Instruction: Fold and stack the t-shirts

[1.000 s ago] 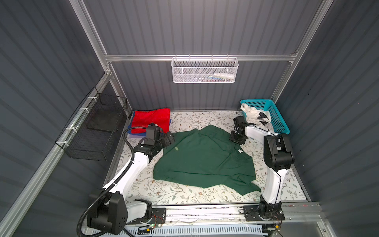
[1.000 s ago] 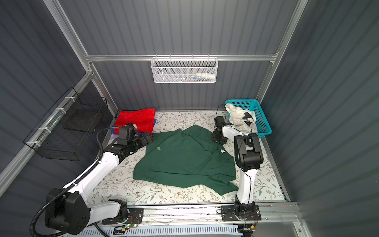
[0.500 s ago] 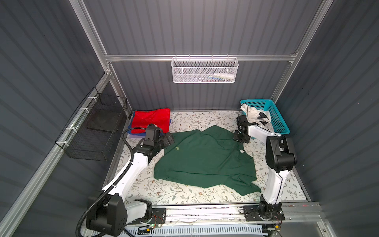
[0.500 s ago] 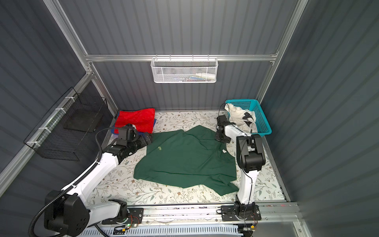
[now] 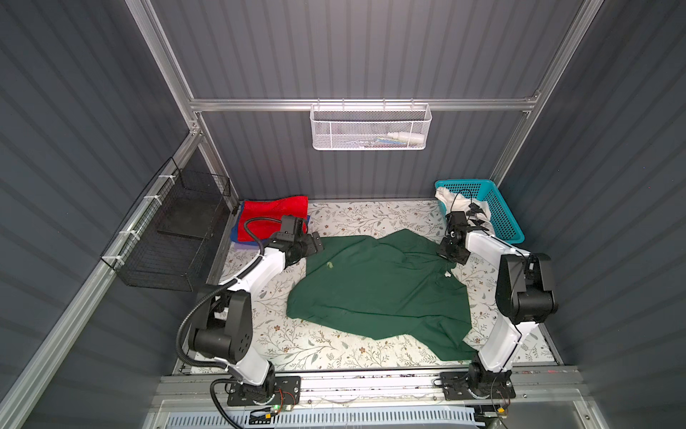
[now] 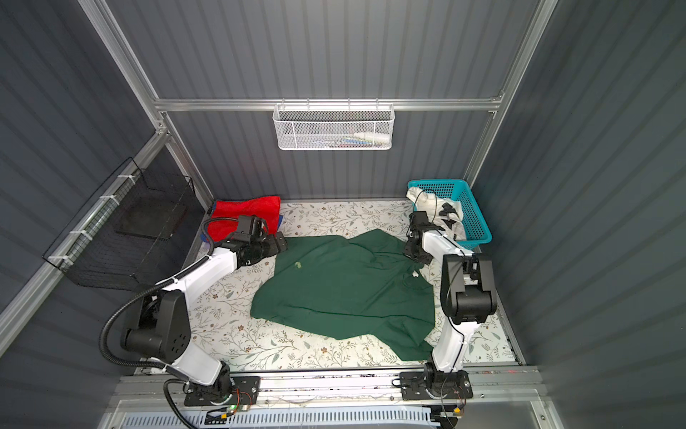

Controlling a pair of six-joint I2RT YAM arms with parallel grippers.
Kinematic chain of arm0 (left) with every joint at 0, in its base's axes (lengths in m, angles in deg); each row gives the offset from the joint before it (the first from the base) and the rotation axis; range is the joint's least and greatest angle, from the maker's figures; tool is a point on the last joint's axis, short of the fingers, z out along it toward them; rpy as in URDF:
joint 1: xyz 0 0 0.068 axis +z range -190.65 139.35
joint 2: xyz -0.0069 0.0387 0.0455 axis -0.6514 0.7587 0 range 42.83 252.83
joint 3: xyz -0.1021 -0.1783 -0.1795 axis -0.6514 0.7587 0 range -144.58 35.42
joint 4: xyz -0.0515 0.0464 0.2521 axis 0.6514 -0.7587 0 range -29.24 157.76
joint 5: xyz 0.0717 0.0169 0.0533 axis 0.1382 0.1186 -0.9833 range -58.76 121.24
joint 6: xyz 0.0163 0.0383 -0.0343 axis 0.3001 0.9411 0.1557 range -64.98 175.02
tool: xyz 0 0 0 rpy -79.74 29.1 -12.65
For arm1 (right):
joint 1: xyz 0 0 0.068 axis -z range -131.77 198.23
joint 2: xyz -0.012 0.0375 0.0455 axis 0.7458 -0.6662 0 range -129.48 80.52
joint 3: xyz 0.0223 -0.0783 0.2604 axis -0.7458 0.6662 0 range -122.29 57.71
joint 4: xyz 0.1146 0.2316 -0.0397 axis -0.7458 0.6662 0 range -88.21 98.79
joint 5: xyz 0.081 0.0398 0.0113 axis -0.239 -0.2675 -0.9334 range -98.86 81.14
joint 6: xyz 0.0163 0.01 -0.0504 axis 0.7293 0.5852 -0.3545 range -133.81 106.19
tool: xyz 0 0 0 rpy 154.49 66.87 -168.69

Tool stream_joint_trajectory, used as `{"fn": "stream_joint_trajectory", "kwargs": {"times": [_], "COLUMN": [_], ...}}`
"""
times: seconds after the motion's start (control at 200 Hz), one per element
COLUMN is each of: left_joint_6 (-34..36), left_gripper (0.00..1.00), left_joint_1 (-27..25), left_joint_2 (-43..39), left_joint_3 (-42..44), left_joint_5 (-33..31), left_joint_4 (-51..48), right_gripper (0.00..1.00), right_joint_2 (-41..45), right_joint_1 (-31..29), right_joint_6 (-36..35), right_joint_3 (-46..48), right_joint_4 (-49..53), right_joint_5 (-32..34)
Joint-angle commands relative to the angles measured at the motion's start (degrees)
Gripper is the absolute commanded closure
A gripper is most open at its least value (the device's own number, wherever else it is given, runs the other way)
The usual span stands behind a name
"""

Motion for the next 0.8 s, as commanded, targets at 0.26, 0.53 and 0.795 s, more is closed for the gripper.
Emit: {"fn": "stream_joint_trajectory", "kwargs": {"times": [0.26, 0.53, 0.795], "left_joint_6": [8.09, 8.06, 7.2], "left_gripper": [0.06, 0.29, 0.32], "left_joint_1": [0.28, 0.19, 0.19], "left_joint_2": [19.16, 25.93, 29.89], "left_joint_3": [-18.2, -23.34, -23.74], "left_joint_5": [2.04, -4.47, -5.9], "left_joint_4": [-4.46, -9.24, -8.06], "right_gripper": [1.0, 1.0, 1.0], "right_joint_2": [2.55, 2.73, 2.85], "right_joint_1": [2.13, 2.33, 2.42], "right_joint_6": [-0.02, -0.93, -1.6], "right_joint_3": [3.13, 3.18, 2.85], "right_joint_4": [-0.67, -0.94, -1.03], "right_joint_5": [-2.13, -3.72, -4.28]}}
